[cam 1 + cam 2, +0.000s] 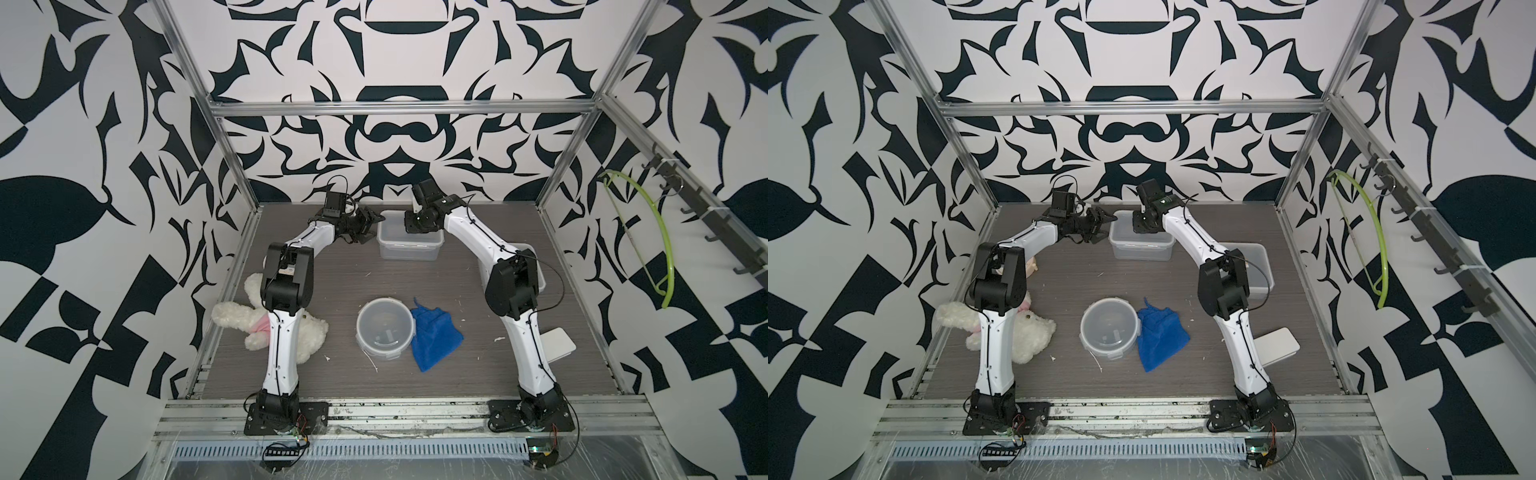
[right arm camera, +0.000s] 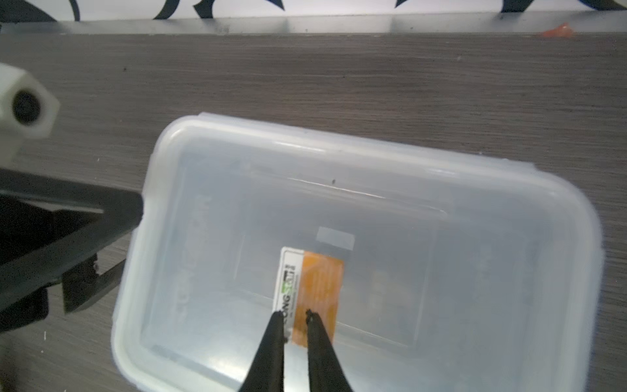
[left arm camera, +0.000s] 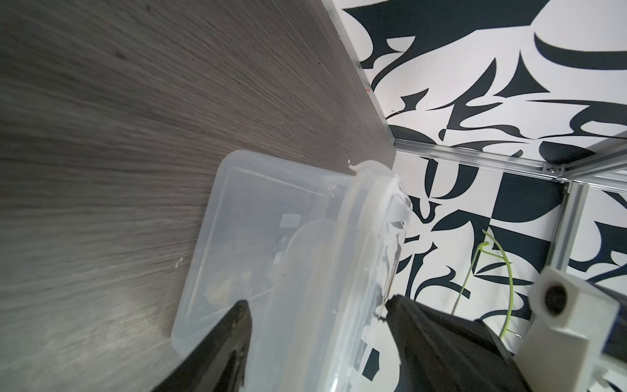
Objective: Wipe the insides of the lunch boxes
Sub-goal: Move the lunch box to the center of the board.
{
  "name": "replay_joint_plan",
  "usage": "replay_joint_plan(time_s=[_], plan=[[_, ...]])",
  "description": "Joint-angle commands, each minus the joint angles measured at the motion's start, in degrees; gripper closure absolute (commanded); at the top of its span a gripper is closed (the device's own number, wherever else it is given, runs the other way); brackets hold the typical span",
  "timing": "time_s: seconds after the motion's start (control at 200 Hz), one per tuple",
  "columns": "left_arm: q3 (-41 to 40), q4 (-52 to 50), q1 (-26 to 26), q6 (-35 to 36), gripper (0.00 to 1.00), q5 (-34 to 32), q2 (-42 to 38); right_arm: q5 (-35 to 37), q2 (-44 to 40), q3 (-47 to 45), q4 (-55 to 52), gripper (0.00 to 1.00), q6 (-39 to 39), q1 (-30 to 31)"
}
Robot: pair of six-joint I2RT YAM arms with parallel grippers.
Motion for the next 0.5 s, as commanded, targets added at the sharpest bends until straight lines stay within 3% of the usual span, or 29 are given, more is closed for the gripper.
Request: replay_joint_plan(time_s=[0.0, 0.325, 0.495], plan=[[-1.2, 3.5, 0.8, -1.5, 0.29, 1.9, 0.1, -1.2, -2.3, -0.6, -0.6, 0.84, 1.5, 0.0], [-6.1, 20.2, 1.0, -10.1, 0.34, 8.8, 2.9, 1.5, -1.4, -4.8, -1.2, 0.86, 3.7, -0.5], [-9.0, 29.3, 0.9, -15.5, 0.30, 10.5, 4.9, 1.4, 0.3, -5.6, -1.8, 0.88, 4.0, -0.5]])
